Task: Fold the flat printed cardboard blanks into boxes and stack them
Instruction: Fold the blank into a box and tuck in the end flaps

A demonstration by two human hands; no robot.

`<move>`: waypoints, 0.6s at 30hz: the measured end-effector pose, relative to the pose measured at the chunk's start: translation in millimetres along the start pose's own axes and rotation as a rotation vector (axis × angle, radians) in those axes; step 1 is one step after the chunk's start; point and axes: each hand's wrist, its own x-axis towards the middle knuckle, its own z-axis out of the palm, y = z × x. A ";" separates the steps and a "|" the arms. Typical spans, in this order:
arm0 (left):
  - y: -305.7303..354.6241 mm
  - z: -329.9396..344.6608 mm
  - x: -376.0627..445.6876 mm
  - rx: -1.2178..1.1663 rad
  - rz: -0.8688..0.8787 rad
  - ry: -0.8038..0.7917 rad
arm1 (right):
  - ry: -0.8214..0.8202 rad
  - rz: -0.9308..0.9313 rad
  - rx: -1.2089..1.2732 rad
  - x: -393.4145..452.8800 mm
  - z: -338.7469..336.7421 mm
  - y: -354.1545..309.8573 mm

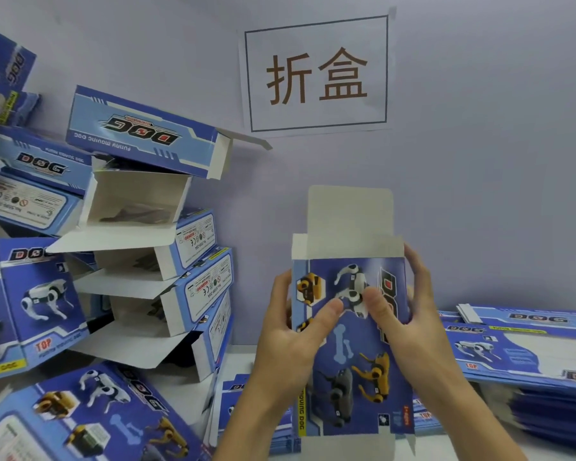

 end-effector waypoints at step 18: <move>12.2 -7.7 8.3 0.131 0.134 0.217 | -0.069 -0.023 0.034 -3.8 20.1 5.4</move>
